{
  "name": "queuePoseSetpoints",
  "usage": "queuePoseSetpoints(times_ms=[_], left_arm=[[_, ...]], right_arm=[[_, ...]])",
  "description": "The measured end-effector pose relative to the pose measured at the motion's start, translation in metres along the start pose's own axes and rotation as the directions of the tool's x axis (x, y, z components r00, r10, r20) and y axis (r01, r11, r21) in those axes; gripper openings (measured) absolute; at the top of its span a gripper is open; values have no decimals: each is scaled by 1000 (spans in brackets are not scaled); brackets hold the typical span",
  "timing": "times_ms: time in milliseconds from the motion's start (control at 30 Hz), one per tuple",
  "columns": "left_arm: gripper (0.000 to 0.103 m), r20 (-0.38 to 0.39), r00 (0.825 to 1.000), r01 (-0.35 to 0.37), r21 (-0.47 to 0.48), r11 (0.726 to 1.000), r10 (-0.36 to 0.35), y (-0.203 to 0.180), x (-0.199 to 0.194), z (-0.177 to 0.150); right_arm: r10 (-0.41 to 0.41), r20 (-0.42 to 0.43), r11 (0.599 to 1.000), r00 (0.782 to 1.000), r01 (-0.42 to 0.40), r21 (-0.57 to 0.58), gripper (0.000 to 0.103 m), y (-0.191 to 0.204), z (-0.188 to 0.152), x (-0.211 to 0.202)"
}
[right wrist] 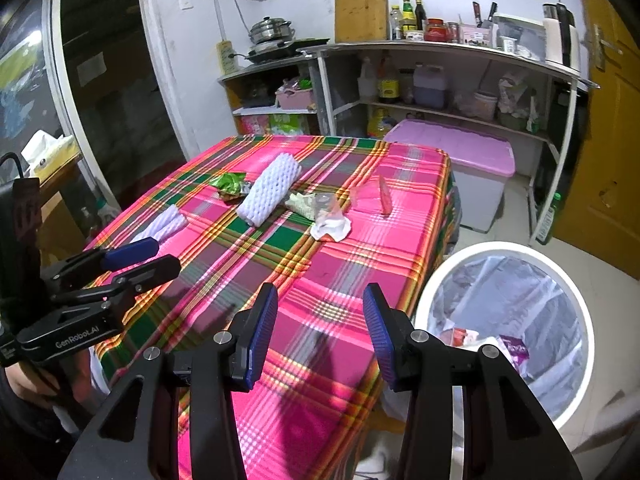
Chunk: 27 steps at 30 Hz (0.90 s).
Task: Collect trash
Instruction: 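Grasp the white foam net sleeve with the left gripper while the right grasps the clear cup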
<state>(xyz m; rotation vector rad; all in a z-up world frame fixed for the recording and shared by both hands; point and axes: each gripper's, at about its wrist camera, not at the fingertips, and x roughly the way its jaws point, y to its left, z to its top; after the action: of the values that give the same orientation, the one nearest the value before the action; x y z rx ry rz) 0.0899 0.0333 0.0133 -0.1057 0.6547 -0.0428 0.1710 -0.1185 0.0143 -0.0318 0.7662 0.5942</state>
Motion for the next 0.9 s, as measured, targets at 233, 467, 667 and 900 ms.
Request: queuePoseSetpoints(times_ms=[233, 467, 667, 900], left_arm=[[51, -10, 1000, 0, -42, 999, -1, 28, 6, 1], [51, -1, 995, -101, -78, 992, 101, 70, 6, 5], [58, -1, 980, -196, -98, 976, 197, 111, 8, 11], [64, -40, 972, -234, -114, 966, 231, 146, 23, 12]], right_arm=[[14, -23, 1000, 1000, -14, -25, 46, 5, 9, 23], [28, -45, 998, 999, -30, -49, 50, 8, 17, 47], [34, -67, 997, 997, -39, -71, 50, 10, 26, 65], [26, -85, 995, 996, -34, -89, 57, 11, 37, 86]])
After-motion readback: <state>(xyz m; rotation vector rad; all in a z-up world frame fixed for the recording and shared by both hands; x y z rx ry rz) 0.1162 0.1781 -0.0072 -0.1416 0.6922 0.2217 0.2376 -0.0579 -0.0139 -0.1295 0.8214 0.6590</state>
